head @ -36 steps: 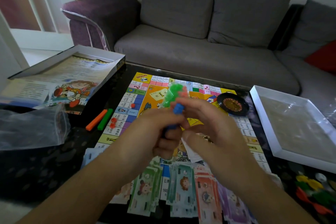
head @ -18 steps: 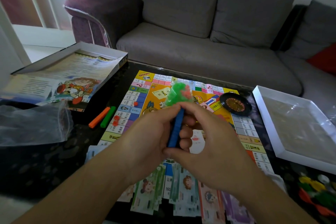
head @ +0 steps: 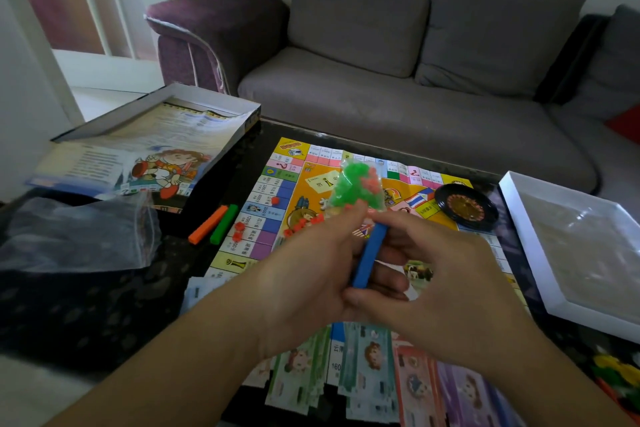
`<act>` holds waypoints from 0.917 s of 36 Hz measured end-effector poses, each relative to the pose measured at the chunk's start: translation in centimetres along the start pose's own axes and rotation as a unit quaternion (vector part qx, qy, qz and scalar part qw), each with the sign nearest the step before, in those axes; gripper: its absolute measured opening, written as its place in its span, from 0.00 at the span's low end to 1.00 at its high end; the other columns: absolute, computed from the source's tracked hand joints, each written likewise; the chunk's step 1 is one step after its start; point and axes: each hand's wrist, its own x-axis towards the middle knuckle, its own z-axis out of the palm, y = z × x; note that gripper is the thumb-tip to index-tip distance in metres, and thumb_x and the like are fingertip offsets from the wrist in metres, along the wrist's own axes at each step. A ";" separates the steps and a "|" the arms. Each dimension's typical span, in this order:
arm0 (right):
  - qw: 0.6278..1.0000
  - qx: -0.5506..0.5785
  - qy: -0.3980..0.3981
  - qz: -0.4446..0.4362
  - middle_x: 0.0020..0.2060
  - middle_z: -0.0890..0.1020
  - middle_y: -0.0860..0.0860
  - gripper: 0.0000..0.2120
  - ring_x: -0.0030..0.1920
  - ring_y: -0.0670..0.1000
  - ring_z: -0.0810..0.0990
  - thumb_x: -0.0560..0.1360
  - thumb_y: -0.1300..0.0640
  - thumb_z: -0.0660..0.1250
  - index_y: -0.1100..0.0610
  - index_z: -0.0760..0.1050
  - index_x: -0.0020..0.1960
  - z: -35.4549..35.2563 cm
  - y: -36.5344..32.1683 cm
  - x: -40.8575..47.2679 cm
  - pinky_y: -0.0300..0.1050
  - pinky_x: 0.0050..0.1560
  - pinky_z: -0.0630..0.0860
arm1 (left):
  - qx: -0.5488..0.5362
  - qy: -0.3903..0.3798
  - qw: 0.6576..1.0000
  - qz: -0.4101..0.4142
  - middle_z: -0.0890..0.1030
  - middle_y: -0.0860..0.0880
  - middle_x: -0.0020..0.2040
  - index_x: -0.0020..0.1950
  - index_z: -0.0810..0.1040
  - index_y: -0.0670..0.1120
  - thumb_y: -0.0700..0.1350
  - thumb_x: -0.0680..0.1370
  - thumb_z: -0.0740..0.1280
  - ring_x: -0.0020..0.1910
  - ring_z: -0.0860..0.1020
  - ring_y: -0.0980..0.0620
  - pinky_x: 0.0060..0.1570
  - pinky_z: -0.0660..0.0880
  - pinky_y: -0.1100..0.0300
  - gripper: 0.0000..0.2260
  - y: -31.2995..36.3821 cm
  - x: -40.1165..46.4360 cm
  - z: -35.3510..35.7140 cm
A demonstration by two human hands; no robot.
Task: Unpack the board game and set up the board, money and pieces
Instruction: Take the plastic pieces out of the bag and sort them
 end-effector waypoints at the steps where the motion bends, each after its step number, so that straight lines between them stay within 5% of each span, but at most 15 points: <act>1: 1.000 0.003 0.005 0.000 0.58 0.83 0.33 0.41 0.58 0.35 0.81 0.64 0.31 0.77 0.43 0.74 0.74 0.1 -0.1 0.0 0.34 0.60 0.79 | 0.015 0.016 1.000 0.015 0.79 0.54 0.49 0.69 0.79 0.43 0.66 0.83 0.54 0.49 0.76 0.51 0.58 0.77 0.50 0.32 0.0 -0.1 -0.2; 4: 0.999 0.030 0.012 0.012 0.53 0.84 0.32 0.37 0.54 0.33 0.82 0.62 0.32 0.77 0.42 0.77 0.70 0.4 -0.5 0.1 0.29 0.57 0.78 | -0.030 0.009 0.998 -0.046 0.83 0.45 0.46 0.65 0.81 0.41 0.67 0.84 0.53 0.41 0.81 0.50 0.45 0.80 0.55 0.33 1.0 -1.2 -0.2; 6: 0.999 0.046 0.008 0.024 0.52 0.84 0.32 0.37 0.53 0.33 0.83 0.63 0.33 0.78 0.42 0.78 0.69 0.7 -0.6 0.2 0.27 0.56 0.76 | 0.025 0.026 0.997 -0.061 0.86 0.43 0.48 0.64 0.81 0.41 0.67 0.83 0.55 0.42 0.85 0.48 0.45 0.82 0.52 0.32 1.8 -1.8 -0.9; 12: 0.995 0.028 -0.042 0.086 0.59 0.76 0.29 0.39 0.57 0.32 0.76 0.64 0.32 0.79 0.34 0.69 0.72 2.8 -0.2 2.0 0.34 0.56 0.75 | 0.161 0.272 0.948 -0.036 0.87 0.45 0.45 0.55 0.82 0.43 0.53 0.85 0.64 0.41 0.83 0.47 0.47 0.81 0.51 0.14 4.4 -1.7 -7.2; 17: 0.988 0.058 -0.091 0.111 0.59 0.74 0.32 0.36 0.59 0.33 0.73 0.68 0.39 0.81 0.39 0.68 0.72 6.1 -1.3 5.5 0.33 0.55 0.72 | 0.177 0.374 0.910 -0.035 0.85 0.45 0.43 0.51 0.82 0.42 0.45 0.83 0.66 0.37 0.79 0.49 0.40 0.76 0.55 0.08 5.5 -2.0 -12.2; 23: 0.982 0.023 -0.167 0.089 0.63 0.69 0.42 0.39 0.64 0.45 0.70 0.69 0.38 0.80 0.47 0.69 0.74 10.8 -2.4 11.3 0.45 0.64 0.74 | 0.218 0.397 0.891 -0.024 0.85 0.46 0.39 0.48 0.83 0.43 0.44 0.81 0.68 0.35 0.79 0.49 0.41 0.76 0.54 0.07 5.5 -1.2 -14.3; 27: 0.978 -0.063 -0.196 0.045 0.64 0.68 0.48 0.41 0.67 0.51 0.65 0.71 0.34 0.76 0.48 0.67 0.77 13.7 -2.6 14.0 0.48 0.65 0.68 | 0.308 0.381 0.871 -0.002 0.86 0.38 0.46 0.51 0.84 0.37 0.44 0.80 0.68 0.39 0.80 0.46 0.49 0.81 0.44 0.11 5.1 -0.8 -14.9; 33: 0.964 -0.120 -0.237 0.033 0.65 0.69 0.49 0.43 0.67 0.53 0.62 0.72 0.33 0.75 0.50 0.66 0.79 14.9 -2.2 14.6 0.50 0.66 0.64 | 0.398 0.349 0.848 -0.006 0.85 0.38 0.43 0.52 0.84 0.36 0.48 0.82 0.66 0.34 0.78 0.49 0.36 0.74 0.57 0.15 4.4 -0.2 -15.3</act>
